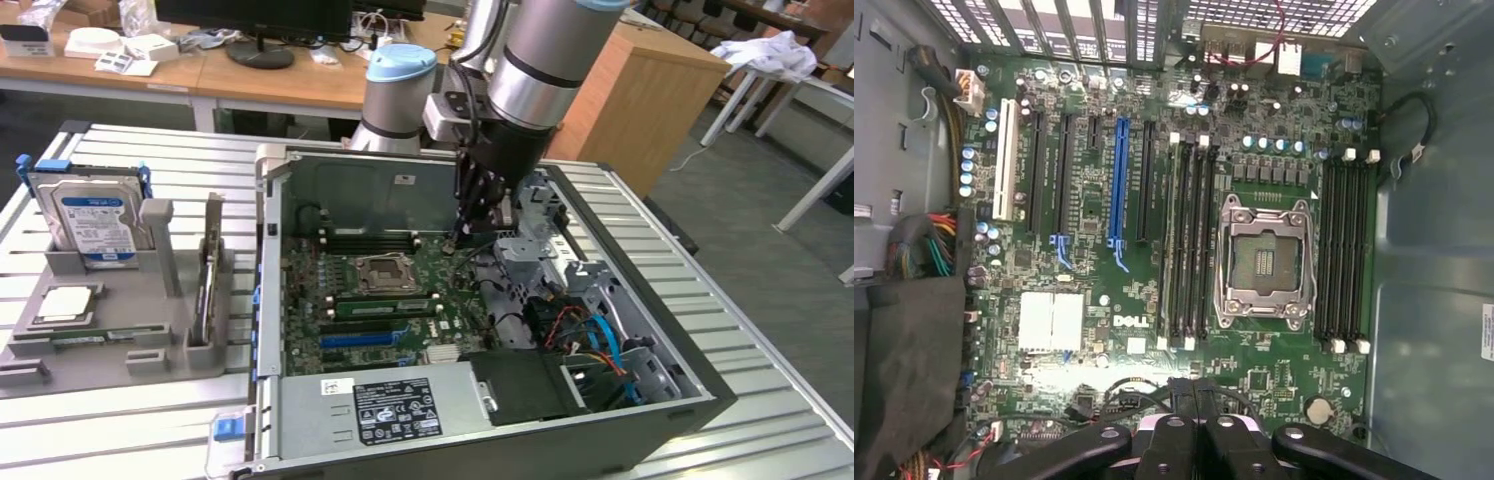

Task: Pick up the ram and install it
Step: 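Press down the ram until it locks into place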

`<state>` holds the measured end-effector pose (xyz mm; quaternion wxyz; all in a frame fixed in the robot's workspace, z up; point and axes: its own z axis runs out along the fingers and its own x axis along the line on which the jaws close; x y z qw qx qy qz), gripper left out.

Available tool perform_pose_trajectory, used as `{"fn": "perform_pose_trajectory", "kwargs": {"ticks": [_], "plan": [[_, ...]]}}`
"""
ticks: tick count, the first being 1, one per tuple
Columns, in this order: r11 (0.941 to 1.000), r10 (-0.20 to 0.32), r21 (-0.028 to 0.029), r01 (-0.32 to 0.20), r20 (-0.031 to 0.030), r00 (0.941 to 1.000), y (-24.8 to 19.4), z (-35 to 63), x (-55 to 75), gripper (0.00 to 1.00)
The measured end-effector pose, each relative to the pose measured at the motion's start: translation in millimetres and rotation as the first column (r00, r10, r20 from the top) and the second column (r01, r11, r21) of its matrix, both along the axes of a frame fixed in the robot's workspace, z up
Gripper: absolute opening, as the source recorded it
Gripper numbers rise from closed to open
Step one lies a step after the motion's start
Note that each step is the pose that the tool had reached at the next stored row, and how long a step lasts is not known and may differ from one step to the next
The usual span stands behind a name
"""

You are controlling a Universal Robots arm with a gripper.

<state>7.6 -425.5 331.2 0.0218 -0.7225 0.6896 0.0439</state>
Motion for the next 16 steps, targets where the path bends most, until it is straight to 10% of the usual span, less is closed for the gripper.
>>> {"fn": "perform_pose_trajectory", "kwargs": {"ticks": [16], "plan": [[1.0,0.0,0.0,0.0,0.0005,1.0,0.0,-26.3,0.0,0.11]]}}
